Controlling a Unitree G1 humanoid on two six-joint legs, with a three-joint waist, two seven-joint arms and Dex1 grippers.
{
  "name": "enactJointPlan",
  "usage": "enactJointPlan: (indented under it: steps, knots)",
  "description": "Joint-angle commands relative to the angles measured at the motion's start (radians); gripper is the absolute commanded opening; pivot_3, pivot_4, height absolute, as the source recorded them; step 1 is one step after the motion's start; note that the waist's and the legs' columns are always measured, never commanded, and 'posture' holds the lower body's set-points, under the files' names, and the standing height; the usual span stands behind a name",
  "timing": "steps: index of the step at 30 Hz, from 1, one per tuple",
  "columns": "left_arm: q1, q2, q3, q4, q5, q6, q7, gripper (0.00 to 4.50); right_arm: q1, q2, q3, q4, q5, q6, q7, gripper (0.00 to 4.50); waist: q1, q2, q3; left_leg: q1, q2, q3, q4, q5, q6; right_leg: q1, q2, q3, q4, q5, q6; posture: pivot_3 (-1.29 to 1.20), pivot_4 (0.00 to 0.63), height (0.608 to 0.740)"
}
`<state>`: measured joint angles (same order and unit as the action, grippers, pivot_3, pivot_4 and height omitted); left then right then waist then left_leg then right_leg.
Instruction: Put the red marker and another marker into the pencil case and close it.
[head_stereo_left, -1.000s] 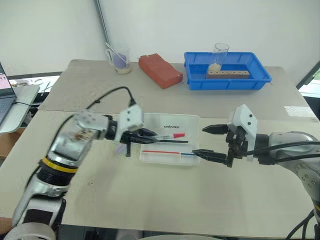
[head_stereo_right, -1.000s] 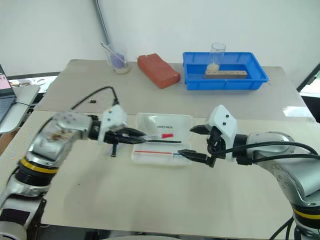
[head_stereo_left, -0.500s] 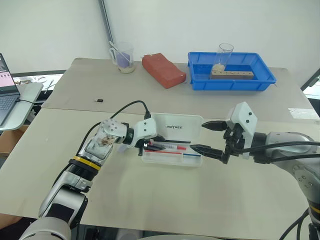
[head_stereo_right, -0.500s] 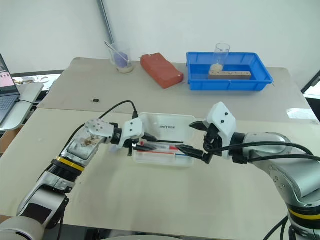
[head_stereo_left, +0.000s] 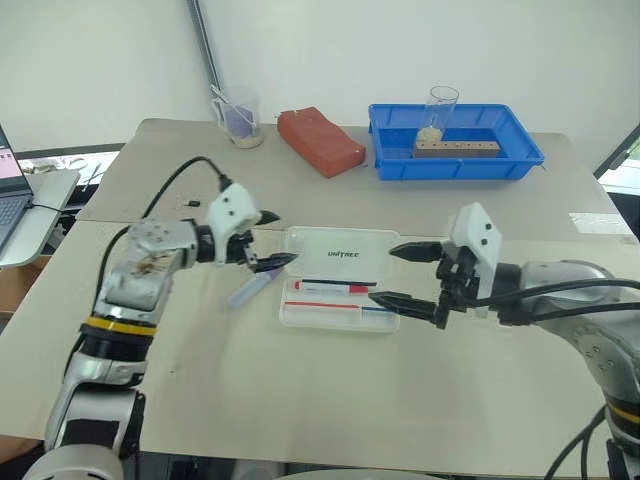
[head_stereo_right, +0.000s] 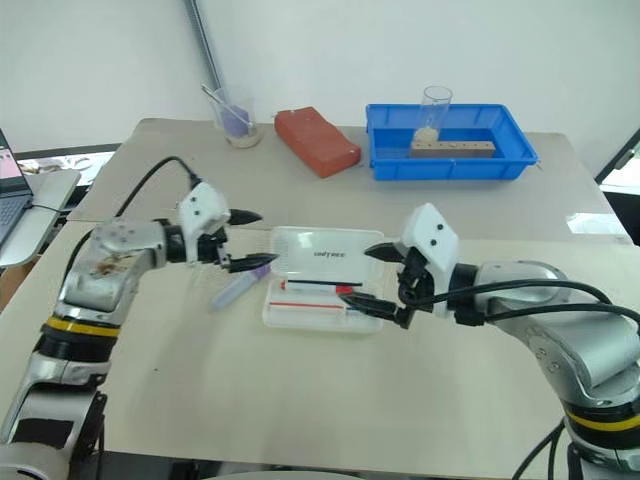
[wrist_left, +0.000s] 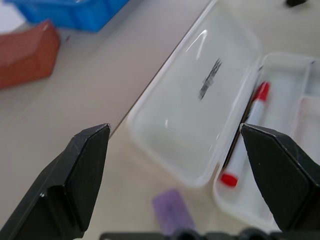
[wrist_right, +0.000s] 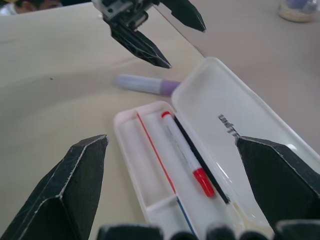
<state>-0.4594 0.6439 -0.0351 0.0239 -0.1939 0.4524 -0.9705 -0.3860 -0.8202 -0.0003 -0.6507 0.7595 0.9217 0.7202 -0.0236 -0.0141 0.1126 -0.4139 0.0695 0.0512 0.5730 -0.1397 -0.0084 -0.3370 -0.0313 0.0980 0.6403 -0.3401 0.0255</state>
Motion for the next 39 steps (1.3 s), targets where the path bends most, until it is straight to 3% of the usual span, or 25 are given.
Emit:
enactJointPlan:
  steps: [1, 7, 10, 15, 16, 22, 26, 30, 39]
  knots:
    - [0.101, 0.003, 0.055, -0.088, -0.002, 0.061, 0.096, 4.43, -0.056, 0.013, 0.017, -0.009, 0.005, -0.023, 0.024, 4.50, 0.002, -0.001, 0.001, 0.000, 0.000, 0.000, 0.000, 0.000, 0.000, 0.000, 0.000, 0.000, 0.000, 0.000, 0.000, 0.00, 0.150, 0.740]
    - [0.217, -0.042, 0.040, -0.107, 0.025, 0.074, 0.209, 4.43, -0.111, 0.034, 0.050, 0.003, 0.007, -0.009, 0.042, 4.50, 0.021, -0.003, 0.001, 0.000, -0.001, 0.002, 0.000, 0.000, 0.000, -0.003, -0.007, -0.004, 0.000, 0.000, 0.000, 0.00, 0.150, 0.740]
    - [0.228, -0.059, 0.037, -0.084, 0.024, 0.067, 0.226, 3.65, -0.125, 0.035, 0.056, 0.007, 0.007, -0.009, 0.051, 4.50, 0.021, -0.003, 0.001, -0.001, -0.002, 0.003, 0.000, 0.000, 0.000, -0.003, -0.010, -0.004, 0.000, 0.000, 0.000, 0.00, 0.150, 0.740]
    - [0.226, -0.052, 0.034, -0.079, 0.013, 0.068, 0.202, 1.17, -0.135, 0.033, 0.053, 0.011, 0.009, -0.005, 0.054, 4.50, 0.013, -0.003, 0.001, -0.001, -0.003, 0.004, -0.001, 0.000, 0.000, 0.000, -0.010, -0.004, 0.000, 0.000, 0.000, 0.00, 0.150, 0.740]
    - [0.218, -0.047, 0.035, -0.082, 0.009, 0.075, 0.194, 0.91, -0.136, 0.033, 0.052, 0.013, 0.008, -0.005, 0.052, 4.50, 0.012, -0.003, 0.001, -0.001, -0.002, 0.004, -0.001, 0.000, 0.000, 0.000, -0.010, -0.004, 0.000, 0.000, 0.000, 0.00, 0.150, 0.740]
    - [0.135, -0.017, 0.087, -0.111, -0.055, 0.097, 0.143, 0.93, -0.125, 0.017, 0.032, 0.015, 0.005, -0.005, 0.049, 4.50, 0.012, -0.003, 0.001, -0.001, -0.002, 0.004, -0.001, 0.000, 0.000, 0.000, -0.009, -0.004, 0.000, 0.000, 0.000, 0.00, 0.150, 0.740]
    - [0.054, 0.079, 0.102, -0.201, -0.149, 0.060, -0.023, 0.93, -0.070, -0.018, -0.013, -0.006, 0.022, 0.005, 0.047, 4.50, 0.012, -0.005, 0.002, -0.001, -0.003, 0.004, -0.001, 0.000, 0.000, -0.001, -0.010, -0.004, -0.001, 0.000, 0.000, 0.00, 0.150, 0.740]
    - [-0.019, 0.143, 0.018, -0.272, -0.196, 0.057, -0.172, 0.93, 0.046, -0.088, -0.062, -0.037, 0.015, -0.012, 0.076, 4.50, 0.014, -0.003, 0.001, -0.002, -0.003, 0.006, -0.002, 0.000, 0.000, 0.001, -0.011, -0.004, -0.006, 0.000, 0.000, 0.00, 0.150, 0.740]
    - [-0.048, 0.119, -0.245, -0.240, -0.040, -0.125, -0.282, 0.93, 0.108, -0.108, -0.100, -0.047, 0.003, -0.021, 0.056, 4.50, 0.006, -0.002, 0.001, -0.001, -0.002, 0.006, -0.002, 0.000, 0.000, 0.002, -0.007, -0.002, -0.009, 0.001, 0.001, 0.00, 0.150, 0.740]
